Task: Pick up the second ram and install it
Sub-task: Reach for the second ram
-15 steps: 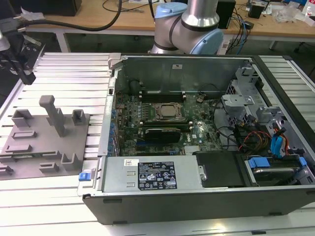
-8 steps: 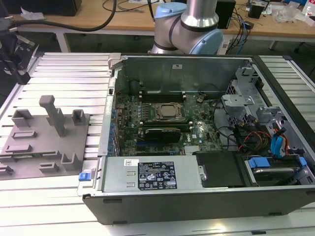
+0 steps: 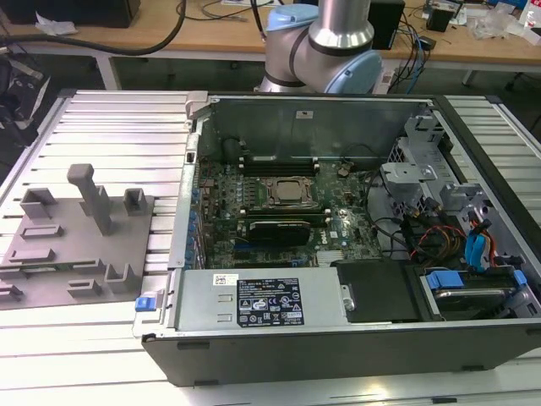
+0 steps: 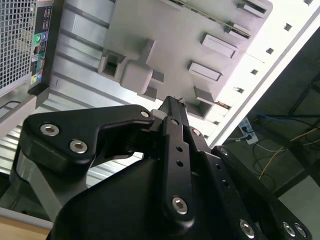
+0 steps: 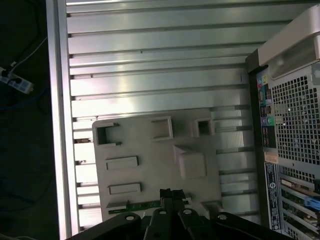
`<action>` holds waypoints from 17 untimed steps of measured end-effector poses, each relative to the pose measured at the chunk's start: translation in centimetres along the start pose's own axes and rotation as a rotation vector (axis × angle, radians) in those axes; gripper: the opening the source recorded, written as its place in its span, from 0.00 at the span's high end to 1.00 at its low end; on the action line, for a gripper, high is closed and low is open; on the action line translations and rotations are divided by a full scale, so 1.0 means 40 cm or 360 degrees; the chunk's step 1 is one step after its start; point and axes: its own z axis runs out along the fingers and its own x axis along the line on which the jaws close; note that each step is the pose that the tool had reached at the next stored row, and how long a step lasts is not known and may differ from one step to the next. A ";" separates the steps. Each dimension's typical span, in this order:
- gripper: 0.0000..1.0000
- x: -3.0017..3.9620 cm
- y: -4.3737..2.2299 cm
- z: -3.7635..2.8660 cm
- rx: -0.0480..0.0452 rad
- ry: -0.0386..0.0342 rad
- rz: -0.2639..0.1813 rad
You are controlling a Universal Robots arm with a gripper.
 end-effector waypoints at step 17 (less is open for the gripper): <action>0.89 0.078 -0.006 0.001 0.0000 0.0000 0.0000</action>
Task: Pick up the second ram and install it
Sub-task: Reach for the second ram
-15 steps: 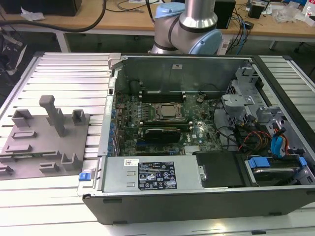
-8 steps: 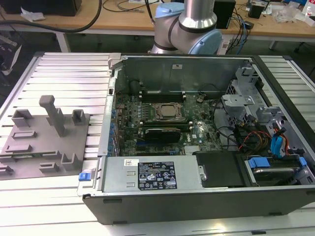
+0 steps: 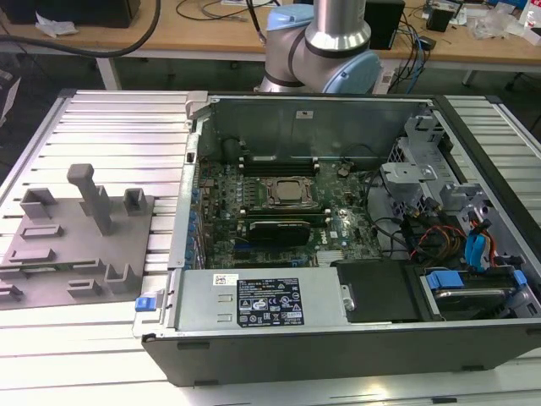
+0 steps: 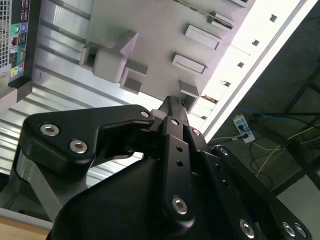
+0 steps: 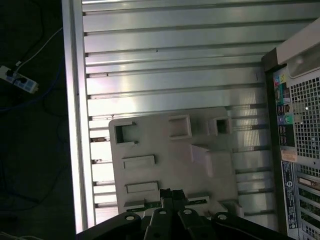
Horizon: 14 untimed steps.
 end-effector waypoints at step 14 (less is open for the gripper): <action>0.89 0.005 -0.072 -0.002 0.0000 0.0000 0.0000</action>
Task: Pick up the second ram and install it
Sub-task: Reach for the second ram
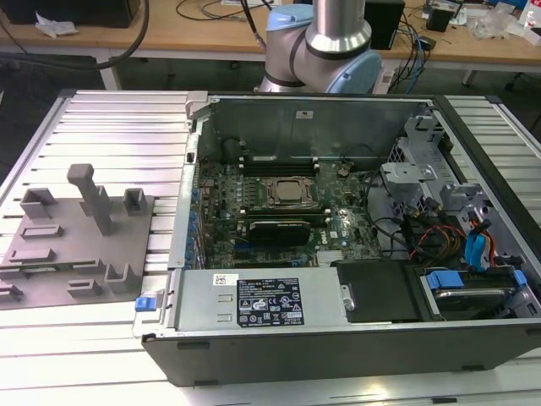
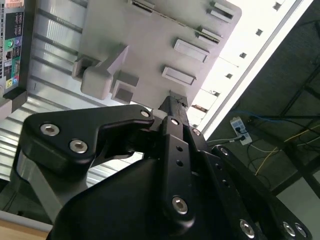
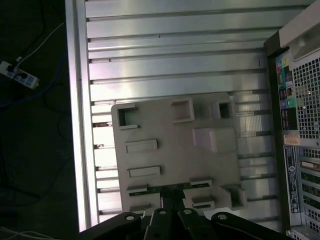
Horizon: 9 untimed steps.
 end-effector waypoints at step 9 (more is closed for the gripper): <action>0.89 -0.003 -0.038 -0.001 0.0001 0.0000 0.0000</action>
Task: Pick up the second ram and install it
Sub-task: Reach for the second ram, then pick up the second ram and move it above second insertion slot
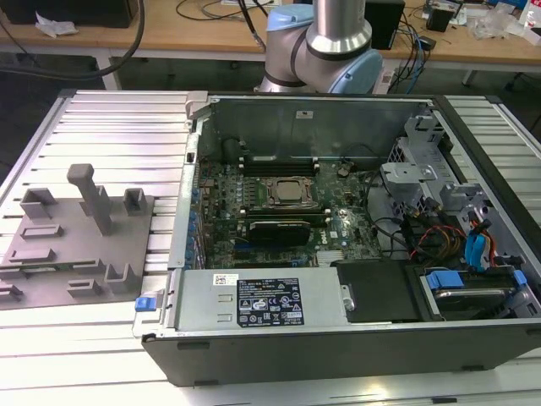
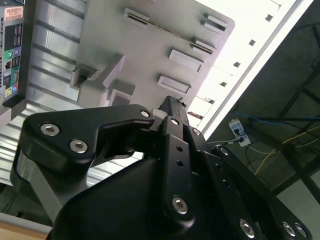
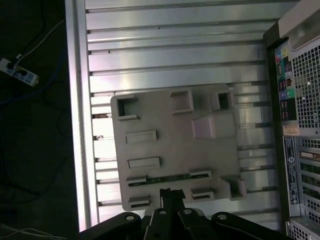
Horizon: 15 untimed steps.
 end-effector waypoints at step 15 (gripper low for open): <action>0.89 -0.001 -0.007 0.000 0.0000 0.0000 -0.0005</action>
